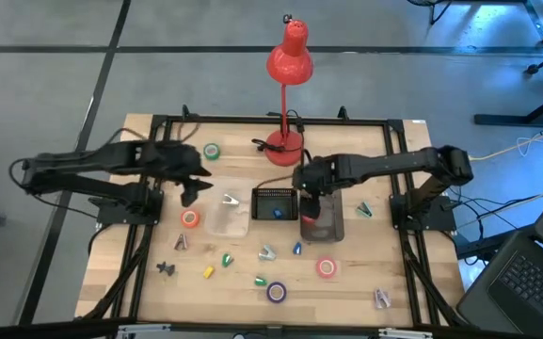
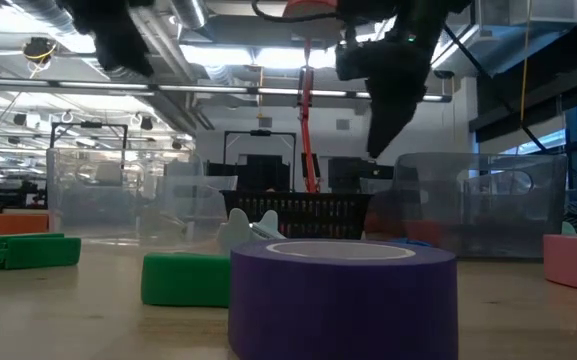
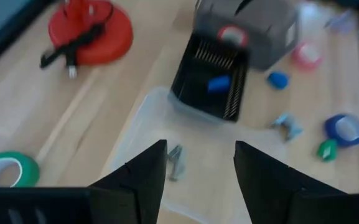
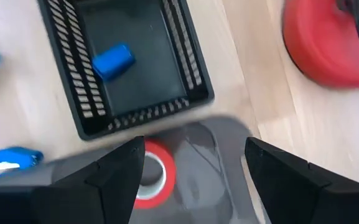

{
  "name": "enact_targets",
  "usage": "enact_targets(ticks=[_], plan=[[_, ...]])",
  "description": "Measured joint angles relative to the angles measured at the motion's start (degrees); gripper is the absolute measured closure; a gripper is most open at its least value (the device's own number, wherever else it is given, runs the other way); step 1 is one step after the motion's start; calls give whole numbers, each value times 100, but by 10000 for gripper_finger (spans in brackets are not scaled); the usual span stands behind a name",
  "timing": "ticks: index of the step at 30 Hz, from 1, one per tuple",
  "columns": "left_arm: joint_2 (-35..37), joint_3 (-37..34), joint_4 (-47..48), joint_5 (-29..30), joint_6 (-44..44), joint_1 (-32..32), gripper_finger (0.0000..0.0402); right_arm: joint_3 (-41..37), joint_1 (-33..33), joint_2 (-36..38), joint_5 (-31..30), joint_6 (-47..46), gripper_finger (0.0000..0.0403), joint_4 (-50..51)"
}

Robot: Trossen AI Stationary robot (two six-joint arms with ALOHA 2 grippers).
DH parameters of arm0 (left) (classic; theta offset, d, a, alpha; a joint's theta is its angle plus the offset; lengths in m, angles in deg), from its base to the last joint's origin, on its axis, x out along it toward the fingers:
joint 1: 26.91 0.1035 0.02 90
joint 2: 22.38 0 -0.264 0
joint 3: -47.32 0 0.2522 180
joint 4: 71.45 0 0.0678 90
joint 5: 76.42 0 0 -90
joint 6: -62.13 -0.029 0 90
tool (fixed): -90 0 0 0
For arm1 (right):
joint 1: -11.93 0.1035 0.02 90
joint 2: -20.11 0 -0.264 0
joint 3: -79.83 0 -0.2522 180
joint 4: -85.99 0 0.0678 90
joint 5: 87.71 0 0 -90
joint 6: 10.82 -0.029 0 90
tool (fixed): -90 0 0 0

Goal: Pick and place Stapler, Stapler remover, tape
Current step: Put the pink tape into the black bin

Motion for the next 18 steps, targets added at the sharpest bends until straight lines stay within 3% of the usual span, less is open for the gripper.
enact_targets(ticks=[8,18], plan=[[1041,-296,-19,899,866,-1128,224,-7,1221,233,-1023,-1537,124,780],[1448,-1013,-331,1552,1296,-2143,224,-290,2691,214,-827,-3428,124,-36]])
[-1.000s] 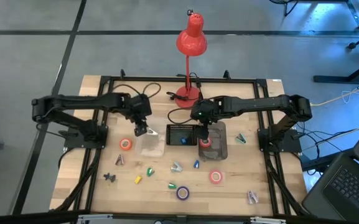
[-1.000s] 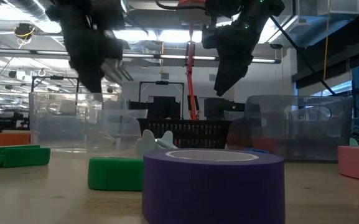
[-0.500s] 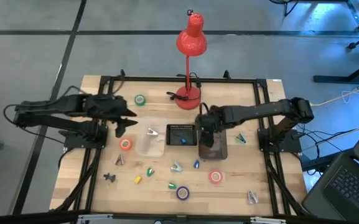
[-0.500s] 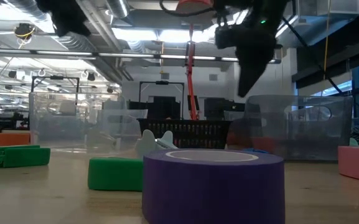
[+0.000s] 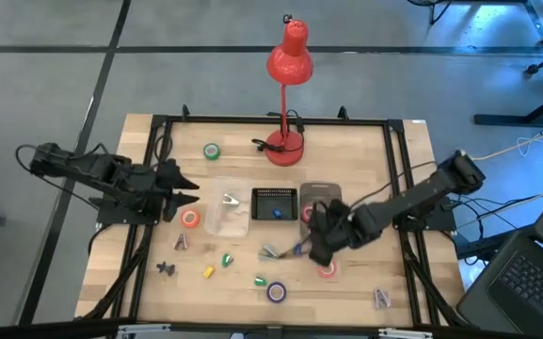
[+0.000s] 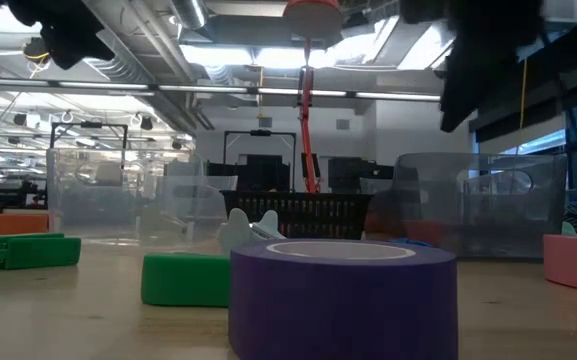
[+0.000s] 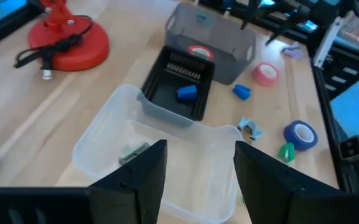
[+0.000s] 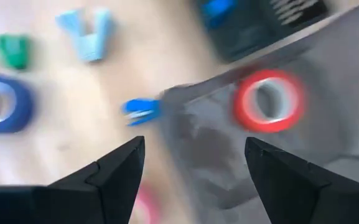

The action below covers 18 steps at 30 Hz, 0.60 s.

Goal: Pick and place Stapler, Stapler remover, tape
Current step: Put the pink tape into the black bin

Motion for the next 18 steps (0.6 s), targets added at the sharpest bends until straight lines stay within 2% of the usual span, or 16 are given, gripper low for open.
enact_targets(ticks=[6,9,18], plan=[[-5,-154,-334,65,-445,-198,224,-1,540,-434,245,-636,124,-725],[-15,-154,-334,289,-633,-224,224,-1,696,-729,223,-984,124,-711],[-15,-154,-343,304,-929,-224,224,-1,718,-1422,283,-1854,125,-545]])
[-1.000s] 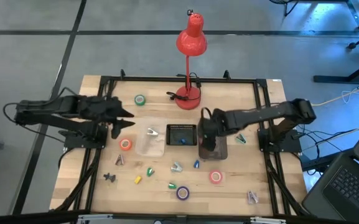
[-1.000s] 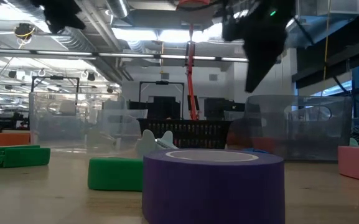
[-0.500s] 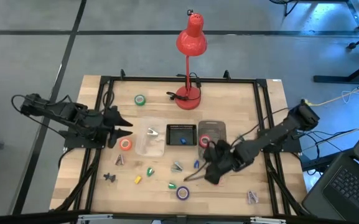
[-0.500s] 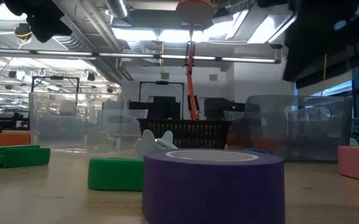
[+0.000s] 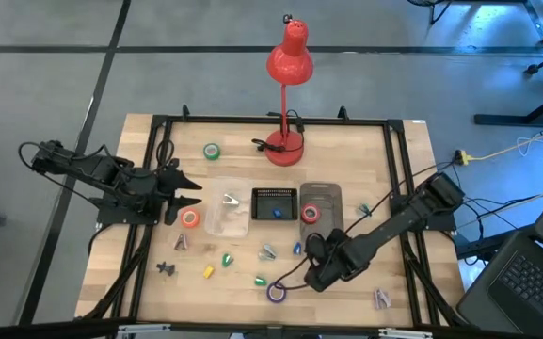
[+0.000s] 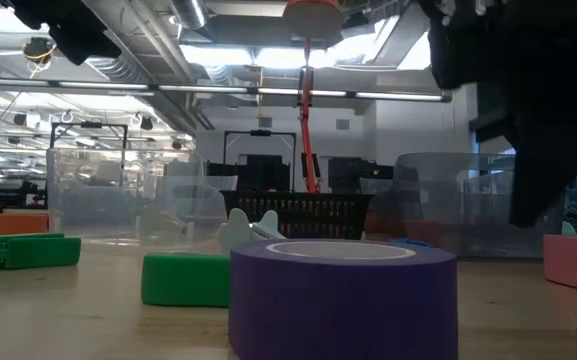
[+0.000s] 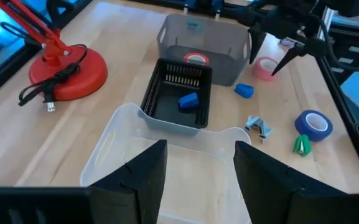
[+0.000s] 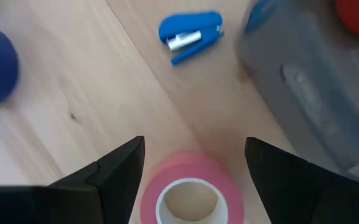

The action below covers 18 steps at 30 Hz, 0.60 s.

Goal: Pick and place Stapler, Stapler remover, tape
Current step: Put the pink tape into the black bin

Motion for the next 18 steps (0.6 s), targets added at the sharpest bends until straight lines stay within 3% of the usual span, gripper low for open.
enact_targets(ticks=[18], plan=[[0,0,18,37,-158,0,224,4,82,-14,716,-993,125,114]])
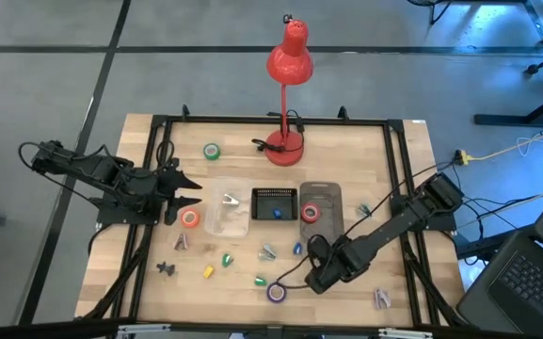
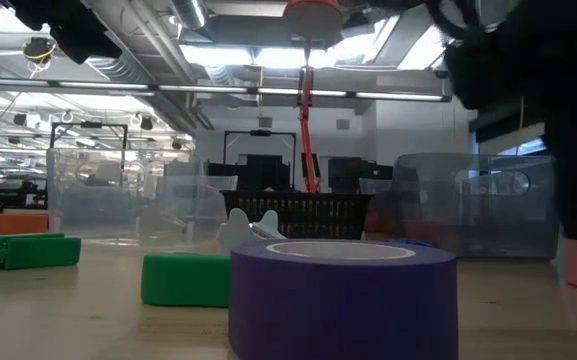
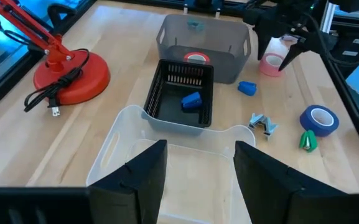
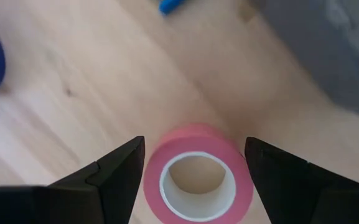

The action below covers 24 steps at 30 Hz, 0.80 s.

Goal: Pick and place Stapler, Stapler remover, tape
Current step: Put the pink tape into the black bin

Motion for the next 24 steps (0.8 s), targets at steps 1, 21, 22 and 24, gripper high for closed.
enact_targets(ticks=[1,21,22,24], plan=[[0,0,0,-1,23,0,224,0,24,0,0,-2,125,9],[0,0,-1,-20,174,2,224,581,505,11,-197,-1010,125,1495],[0,0,0,-20,175,1,224,580,515,11,-198,-1032,125,1543],[0,0,-1,-43,187,2,224,579,518,11,-201,-1050,125,1574]])
